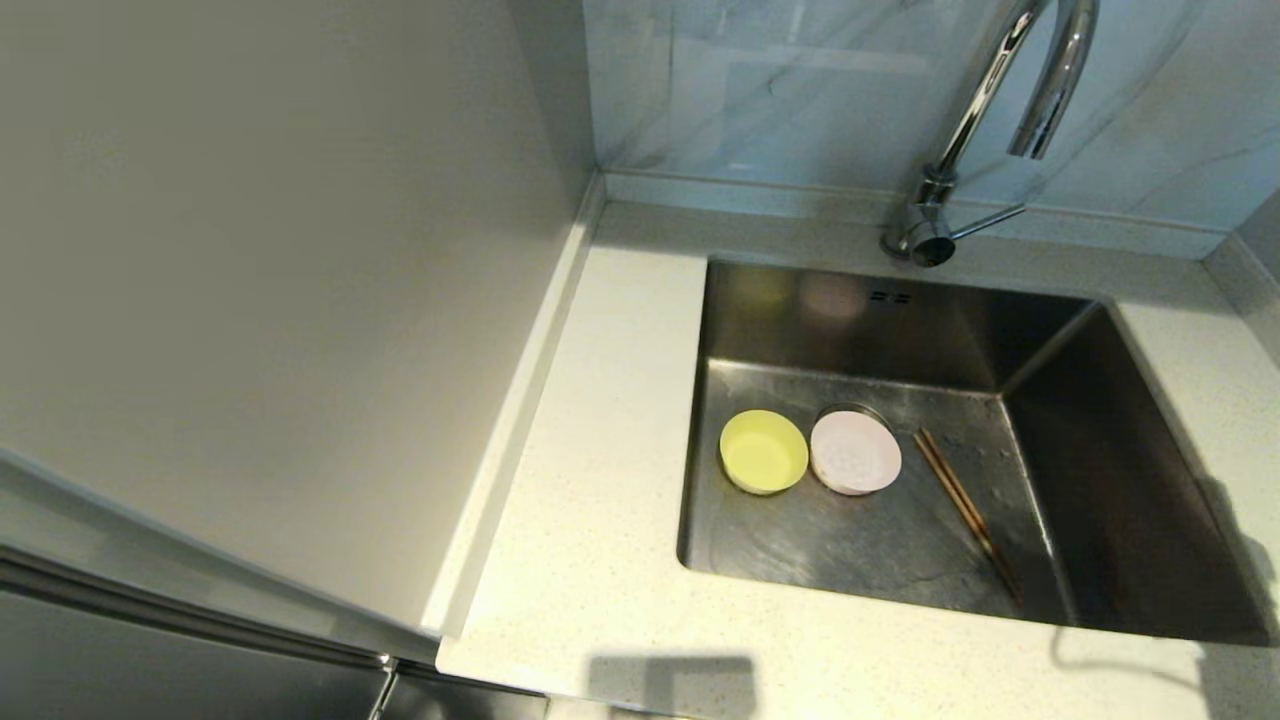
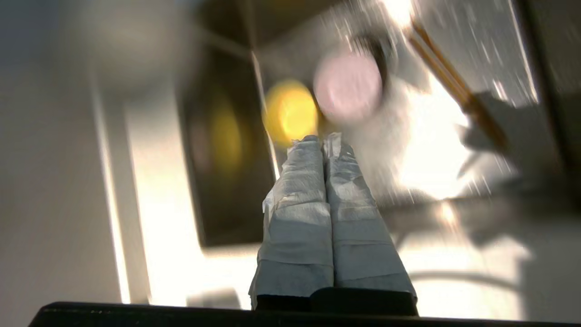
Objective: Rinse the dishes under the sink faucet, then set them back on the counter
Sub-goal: Put a bowl back to the table from the sink
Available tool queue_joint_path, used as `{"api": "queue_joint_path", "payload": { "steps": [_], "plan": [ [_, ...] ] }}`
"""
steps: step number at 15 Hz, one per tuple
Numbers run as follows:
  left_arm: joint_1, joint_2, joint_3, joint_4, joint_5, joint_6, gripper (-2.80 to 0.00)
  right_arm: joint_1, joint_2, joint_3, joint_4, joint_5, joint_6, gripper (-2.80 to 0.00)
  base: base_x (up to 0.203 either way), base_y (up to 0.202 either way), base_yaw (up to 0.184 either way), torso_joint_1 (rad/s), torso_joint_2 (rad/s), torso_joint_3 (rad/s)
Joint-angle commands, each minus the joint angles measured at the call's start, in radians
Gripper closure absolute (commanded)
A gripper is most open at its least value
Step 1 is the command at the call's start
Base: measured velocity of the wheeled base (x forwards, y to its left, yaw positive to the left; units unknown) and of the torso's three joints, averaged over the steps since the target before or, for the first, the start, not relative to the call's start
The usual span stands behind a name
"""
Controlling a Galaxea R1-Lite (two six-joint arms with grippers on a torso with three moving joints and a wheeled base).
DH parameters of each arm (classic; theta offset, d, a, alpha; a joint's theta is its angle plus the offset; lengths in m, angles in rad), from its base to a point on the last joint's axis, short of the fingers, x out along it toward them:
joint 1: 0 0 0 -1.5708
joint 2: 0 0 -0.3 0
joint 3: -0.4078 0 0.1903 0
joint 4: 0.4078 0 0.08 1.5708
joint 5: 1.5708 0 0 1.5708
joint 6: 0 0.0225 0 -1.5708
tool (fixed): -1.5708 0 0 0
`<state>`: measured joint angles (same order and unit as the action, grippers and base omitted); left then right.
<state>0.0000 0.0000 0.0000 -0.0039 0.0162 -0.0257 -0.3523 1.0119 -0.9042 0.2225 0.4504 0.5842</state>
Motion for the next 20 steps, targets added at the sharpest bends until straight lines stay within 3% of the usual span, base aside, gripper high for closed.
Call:
{"api": "queue_joint_path", "payload": {
  "steps": [1,4,7,8,10,13,15,18,20],
  "plan": [
    [0.0,-0.003,0.0,-0.001,0.001,0.0,0.0,0.008,-0.214,0.056,0.201,-0.023,-0.042,0.0,0.0,0.0,0.0,0.0,0.0,0.0],
    [0.0,-0.003,0.0,-0.001,0.001,0.0,0.0,0.061,-0.241,0.191,0.225,-0.142,-0.132,0.0,0.0,0.0,0.0,0.0,0.0,0.0],
    [0.0,-0.003,0.0,-0.001,0.001,0.0,0.0,0.079,-0.22,0.202,0.215,-0.141,-0.2,0.0,0.0,0.0,0.0,0.0,0.0,0.0],
    [0.0,-0.003,0.0,-0.001,0.001,0.0,0.0,0.079,-0.209,0.2,0.215,-0.139,-0.256,0.0,0.0,0.0,0.0,0.0,0.0,0.0],
    [0.0,-0.003,0.0,-0.001,0.001,0.0,0.0,0.077,-0.171,0.193,0.225,-0.171,-0.443,0.0,0.0,0.0,0.0,0.0,0.0,0.0],
    [0.0,-0.003,0.0,-0.001,0.001,0.0,0.0,0.077,-0.071,0.1,0.228,-0.201,-0.547,0.0,0.0,0.0,0.0,0.0,0.0,0.0],
    [0.0,-0.003,0.0,-0.001,0.001,0.0,0.0,0.076,0.009,-0.003,0.232,-0.205,-0.512,0.0,0.0,0.0,0.0,0.0,0.0,0.0],
    [0.0,-0.003,0.0,-0.001,0.001,0.0,0.0,0.08,0.127,-0.194,0.342,-0.205,-0.336,0.0,0.0,0.0,0.0,0.0,0.0,0.0],
    [0.0,-0.003,0.0,-0.001,0.001,0.0,0.0,0.089,0.198,-0.244,0.389,-0.2,-0.269,0.0,0.0,0.0,0.0,0.0,0.0,0.0]
  ]
}}
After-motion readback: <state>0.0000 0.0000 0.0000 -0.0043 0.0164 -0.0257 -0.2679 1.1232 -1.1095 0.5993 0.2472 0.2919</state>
